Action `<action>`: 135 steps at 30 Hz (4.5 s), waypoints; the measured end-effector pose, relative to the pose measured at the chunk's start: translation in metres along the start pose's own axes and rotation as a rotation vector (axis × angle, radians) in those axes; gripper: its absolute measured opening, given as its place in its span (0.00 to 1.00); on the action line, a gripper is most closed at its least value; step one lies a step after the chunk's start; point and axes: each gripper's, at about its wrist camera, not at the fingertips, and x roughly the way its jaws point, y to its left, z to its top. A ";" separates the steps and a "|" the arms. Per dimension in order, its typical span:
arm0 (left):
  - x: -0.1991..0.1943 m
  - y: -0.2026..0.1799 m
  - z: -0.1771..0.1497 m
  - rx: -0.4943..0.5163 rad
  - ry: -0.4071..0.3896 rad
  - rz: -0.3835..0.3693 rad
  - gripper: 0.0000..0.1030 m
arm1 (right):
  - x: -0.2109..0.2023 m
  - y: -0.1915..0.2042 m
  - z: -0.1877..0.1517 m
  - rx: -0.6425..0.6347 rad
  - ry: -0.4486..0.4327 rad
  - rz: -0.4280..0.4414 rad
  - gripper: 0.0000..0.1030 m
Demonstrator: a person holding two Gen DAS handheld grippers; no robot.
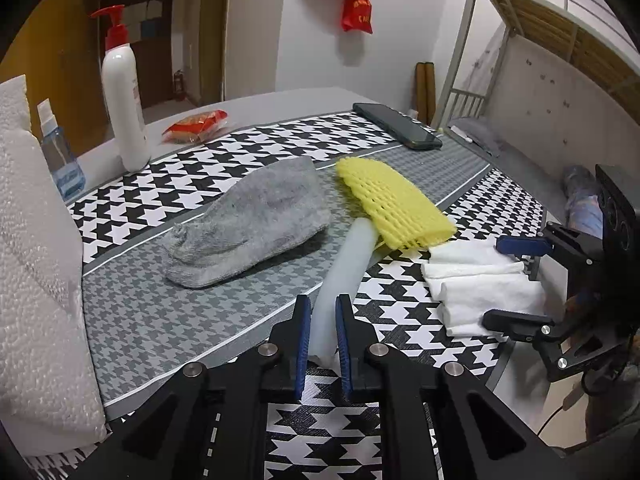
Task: Organize soft objects
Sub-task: 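Close the left tool on the white foam stick, then close the right tool on the white napkins and lift them while the left tool lifts the foam stick, then carry the napkins with the right tool and the foam stick with the left tool to the foam box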
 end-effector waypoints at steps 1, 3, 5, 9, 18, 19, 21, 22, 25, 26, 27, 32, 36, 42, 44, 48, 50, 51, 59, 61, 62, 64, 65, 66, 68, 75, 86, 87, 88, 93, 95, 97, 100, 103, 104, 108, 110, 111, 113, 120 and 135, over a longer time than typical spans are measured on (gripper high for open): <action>0.000 0.000 0.000 0.001 0.001 -0.006 0.13 | 0.000 0.000 0.000 -0.003 -0.001 0.002 0.88; -0.002 0.000 0.000 0.005 -0.004 -0.018 0.13 | -0.001 0.000 0.000 -0.003 -0.001 0.003 0.89; -0.003 -0.002 0.000 0.012 -0.007 -0.017 0.14 | 0.000 0.000 0.000 -0.003 -0.003 0.004 0.89; -0.003 -0.002 0.000 0.018 0.002 -0.005 0.19 | 0.001 -0.001 -0.001 -0.003 -0.004 0.004 0.89; 0.007 0.001 -0.001 0.015 0.053 -0.017 0.47 | 0.001 0.000 -0.002 -0.004 -0.006 0.001 0.90; 0.007 0.001 -0.001 0.018 0.050 -0.016 0.47 | 0.001 0.000 -0.002 -0.006 -0.006 0.004 0.90; 0.007 -0.001 -0.002 0.032 0.053 -0.013 0.47 | 0.000 0.000 -0.002 -0.008 -0.006 0.007 0.90; 0.007 -0.002 -0.002 0.042 0.053 -0.006 0.47 | 0.000 0.000 -0.002 -0.008 -0.006 0.007 0.90; 0.008 -0.003 -0.002 0.056 0.051 0.031 0.36 | -0.001 0.000 -0.003 -0.009 -0.007 0.007 0.90; 0.009 -0.001 -0.001 0.052 0.051 0.043 0.28 | 0.000 0.000 -0.003 -0.009 -0.006 0.008 0.90; 0.009 0.000 -0.001 0.050 0.051 0.047 0.27 | 0.000 0.000 -0.002 -0.010 -0.005 0.009 0.90; 0.010 -0.007 -0.001 0.096 0.053 0.072 0.22 | -0.001 0.001 -0.002 -0.012 0.006 0.009 0.90; 0.006 -0.007 0.000 0.107 0.038 0.078 0.16 | -0.002 0.001 -0.002 -0.014 0.023 0.010 0.93; -0.009 -0.015 -0.001 0.143 -0.010 0.085 0.14 | -0.003 0.001 -0.004 -0.014 0.033 0.010 0.93; -0.017 -0.016 -0.001 0.140 -0.028 0.081 0.14 | -0.003 0.001 -0.004 -0.013 0.036 0.011 0.93; -0.032 -0.016 -0.002 0.124 -0.054 0.073 0.14 | -0.004 0.001 -0.004 -0.017 0.043 0.013 0.91; -0.041 -0.015 -0.003 0.111 -0.070 0.077 0.14 | -0.006 0.003 -0.004 -0.025 0.044 0.020 0.86; -0.043 -0.015 -0.004 0.105 -0.072 0.074 0.14 | -0.007 0.004 -0.004 -0.029 0.045 0.025 0.83; -0.057 -0.014 -0.013 0.079 -0.097 0.071 0.14 | -0.013 0.011 -0.004 -0.033 0.026 0.026 0.21; -0.060 -0.013 -0.014 0.069 -0.104 0.077 0.14 | -0.013 0.009 -0.004 -0.008 0.018 0.024 0.18; -0.063 -0.012 -0.014 0.065 -0.109 0.081 0.14 | -0.013 0.009 -0.004 0.004 0.015 0.027 0.17; -0.067 -0.010 -0.014 0.059 -0.118 0.086 0.14 | -0.014 0.009 -0.004 0.024 0.006 0.037 0.17; -0.070 -0.009 -0.014 0.056 -0.124 0.088 0.14 | -0.014 0.009 -0.003 0.034 0.002 0.042 0.17; -0.073 -0.007 -0.014 0.051 -0.132 0.090 0.14 | -0.015 0.008 -0.003 0.048 -0.005 0.047 0.17; -0.080 -0.005 -0.015 0.035 -0.145 0.092 0.14 | -0.018 0.008 -0.002 0.073 -0.018 0.053 0.17; -0.100 -0.002 -0.018 -0.003 -0.188 0.111 0.14 | -0.037 0.014 0.006 0.117 -0.085 0.077 0.17; -0.130 -0.005 -0.024 0.006 -0.235 0.133 0.14 | -0.057 0.031 0.019 0.112 -0.151 0.106 0.17; -0.132 -0.005 -0.024 0.007 -0.240 0.135 0.14 | -0.058 0.032 0.020 0.112 -0.154 0.115 0.17; -0.135 -0.005 -0.025 0.005 -0.243 0.136 0.14 | -0.059 0.034 0.021 0.110 -0.158 0.118 0.17; -0.146 0.001 -0.026 -0.015 -0.269 0.156 0.14 | -0.069 0.047 0.028 0.081 -0.189 0.128 0.17; -0.152 0.003 -0.026 -0.023 -0.281 0.168 0.14 | -0.072 0.052 0.032 0.071 -0.201 0.132 0.17; -0.159 0.005 -0.028 -0.025 -0.295 0.176 0.14 | -0.074 0.056 0.036 0.062 -0.212 0.139 0.17; -0.168 0.004 -0.030 -0.018 -0.316 0.193 0.14 | -0.076 0.063 0.041 0.043 -0.222 0.146 0.17; -0.178 0.005 -0.034 -0.020 -0.331 0.209 0.14 | -0.078 0.070 0.047 0.033 -0.236 0.157 0.17; -0.182 0.006 -0.035 -0.020 -0.337 0.216 0.14 | -0.078 0.072 0.048 0.030 -0.239 0.158 0.17; -0.192 0.011 -0.039 -0.028 -0.353 0.235 0.14 | -0.079 0.079 0.055 0.018 -0.253 0.172 0.17; -0.196 0.014 -0.040 -0.035 -0.360 0.248 0.14 | -0.079 0.084 0.060 0.008 -0.259 0.178 0.17; -0.198 0.016 -0.041 -0.041 -0.365 0.253 0.14 | -0.079 0.086 0.062 0.004 -0.262 0.181 0.17; -0.202 0.019 -0.043 -0.050 -0.372 0.263 0.14 | -0.079 0.090 0.066 -0.006 -0.269 0.190 0.17; -0.215 0.033 -0.054 -0.092 -0.391 0.315 0.14 | -0.076 0.106 0.079 -0.036 -0.287 0.223 0.17; -0.244 0.059 -0.075 -0.158 -0.420 0.403 0.14 | -0.065 0.141 0.110 -0.093 -0.318 0.295 0.17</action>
